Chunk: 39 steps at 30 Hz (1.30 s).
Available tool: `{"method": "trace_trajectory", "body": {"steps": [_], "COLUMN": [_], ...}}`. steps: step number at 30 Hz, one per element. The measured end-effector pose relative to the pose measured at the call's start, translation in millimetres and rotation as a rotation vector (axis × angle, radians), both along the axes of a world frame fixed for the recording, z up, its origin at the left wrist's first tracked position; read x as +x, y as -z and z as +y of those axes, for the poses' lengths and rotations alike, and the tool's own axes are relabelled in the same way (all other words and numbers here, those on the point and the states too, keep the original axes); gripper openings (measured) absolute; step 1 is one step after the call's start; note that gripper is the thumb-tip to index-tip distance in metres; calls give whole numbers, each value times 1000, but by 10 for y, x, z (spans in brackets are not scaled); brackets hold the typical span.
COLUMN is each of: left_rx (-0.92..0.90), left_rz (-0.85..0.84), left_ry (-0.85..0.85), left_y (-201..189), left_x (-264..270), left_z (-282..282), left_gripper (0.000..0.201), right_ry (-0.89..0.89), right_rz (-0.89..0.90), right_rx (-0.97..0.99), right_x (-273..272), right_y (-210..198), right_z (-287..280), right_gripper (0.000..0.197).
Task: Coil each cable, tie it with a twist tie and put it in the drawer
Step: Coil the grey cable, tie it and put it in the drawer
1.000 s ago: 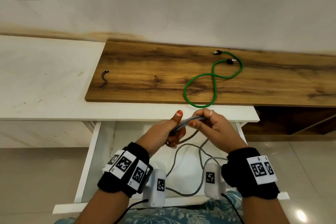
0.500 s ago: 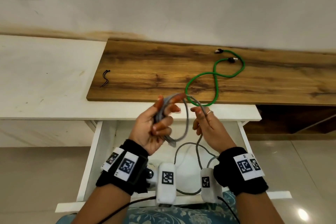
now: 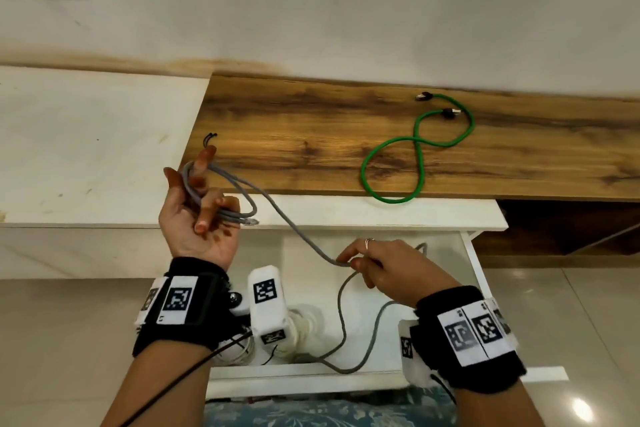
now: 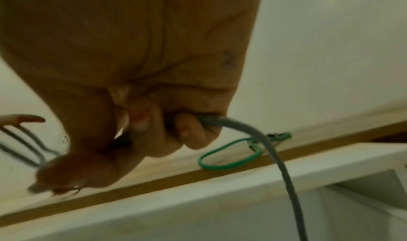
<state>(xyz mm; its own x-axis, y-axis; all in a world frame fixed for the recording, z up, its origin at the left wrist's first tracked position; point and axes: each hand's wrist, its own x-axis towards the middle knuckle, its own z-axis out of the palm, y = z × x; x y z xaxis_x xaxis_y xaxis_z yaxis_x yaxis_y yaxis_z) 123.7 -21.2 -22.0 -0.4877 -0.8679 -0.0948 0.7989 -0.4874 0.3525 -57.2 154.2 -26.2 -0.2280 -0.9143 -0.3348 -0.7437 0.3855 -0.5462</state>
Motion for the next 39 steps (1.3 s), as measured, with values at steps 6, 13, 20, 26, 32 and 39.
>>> {"method": "trace_trajectory", "body": {"steps": [6,13,20,26,32,39], "left_rx": [-55,-147,-186,-215,-326,-410], "left_rz": [-120,-312,-341,-409,-585,-665], "left_ry": [-11,34,225,339,436,683], "left_y": [36,79,43,35,42,-8], "left_x": [-5,-110,-218,-296,-390,-435], "left_z": [3,74,214,334,487,581], "left_gripper": [54,49,45,48,58,47], "right_ry": [-237,-272,-269,-205,-92,83], "right_rz": [71,91,155,64,-32,-118], "right_rx": [5,-218,-334,-402,-479,-617], "right_x": [245,318,235,170,93,-51], "right_y": [-251,-431,-431,-390,-353,-233], "right_z": [-90,-123,-92,-69,-56,-53], "right_gripper": [27,23,35,35,23,16]}}
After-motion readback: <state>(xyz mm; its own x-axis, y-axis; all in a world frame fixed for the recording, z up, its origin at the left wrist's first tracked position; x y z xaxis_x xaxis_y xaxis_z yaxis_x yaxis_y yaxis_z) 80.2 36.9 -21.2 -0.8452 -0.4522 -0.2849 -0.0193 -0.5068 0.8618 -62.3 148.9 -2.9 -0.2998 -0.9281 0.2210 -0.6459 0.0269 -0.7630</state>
